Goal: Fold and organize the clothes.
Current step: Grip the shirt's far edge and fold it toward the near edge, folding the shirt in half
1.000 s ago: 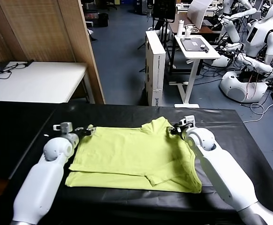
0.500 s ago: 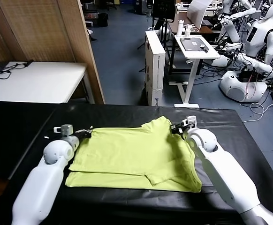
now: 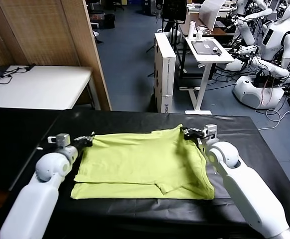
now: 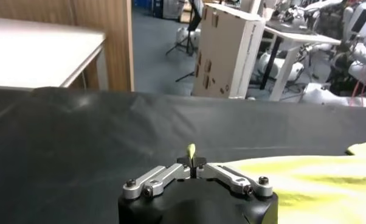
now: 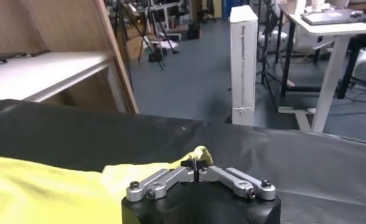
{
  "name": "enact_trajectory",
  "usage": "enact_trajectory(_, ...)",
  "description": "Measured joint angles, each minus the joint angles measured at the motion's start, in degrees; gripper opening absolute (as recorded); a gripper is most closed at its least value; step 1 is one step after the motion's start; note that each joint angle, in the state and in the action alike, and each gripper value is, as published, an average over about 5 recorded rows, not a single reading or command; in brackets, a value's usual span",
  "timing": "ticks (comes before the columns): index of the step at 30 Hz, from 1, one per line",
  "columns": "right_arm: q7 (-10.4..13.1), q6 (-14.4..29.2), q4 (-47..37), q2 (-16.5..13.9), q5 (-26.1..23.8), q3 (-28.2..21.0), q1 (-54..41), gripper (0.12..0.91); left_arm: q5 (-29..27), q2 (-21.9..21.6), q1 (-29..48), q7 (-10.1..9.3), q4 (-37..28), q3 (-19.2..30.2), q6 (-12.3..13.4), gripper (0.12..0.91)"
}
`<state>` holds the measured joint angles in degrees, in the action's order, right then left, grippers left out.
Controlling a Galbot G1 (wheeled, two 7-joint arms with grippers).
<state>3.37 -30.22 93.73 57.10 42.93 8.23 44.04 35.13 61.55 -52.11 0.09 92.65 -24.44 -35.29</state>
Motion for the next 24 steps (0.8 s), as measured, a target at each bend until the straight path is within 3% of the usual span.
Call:
enact_trajectory(8, -0.05, -0.22, 6.72, -3.32, 0.65, 3.63, 6.69, 0.14, 1.17, -1.7, -6.39, 0.13, 6.89, -4.29, 0.17, 0.155)
enact_trajectory(14, 0.34, -0.56, 13.07, -5.85, 0.94, 6.73, 13.04, 0.14, 0.16, -2.26, -16.12, 0.15, 14.96, -7.87, 0.22, 0.155)
enact_trajectory(24, 2.95, -5.7, 24.31, -10.28, 0.78, 12.09, 24.36, 0.14, -0.72, -0.16, -24.69, -2.66, 24.44, -7.95, -1.14, 0.155)
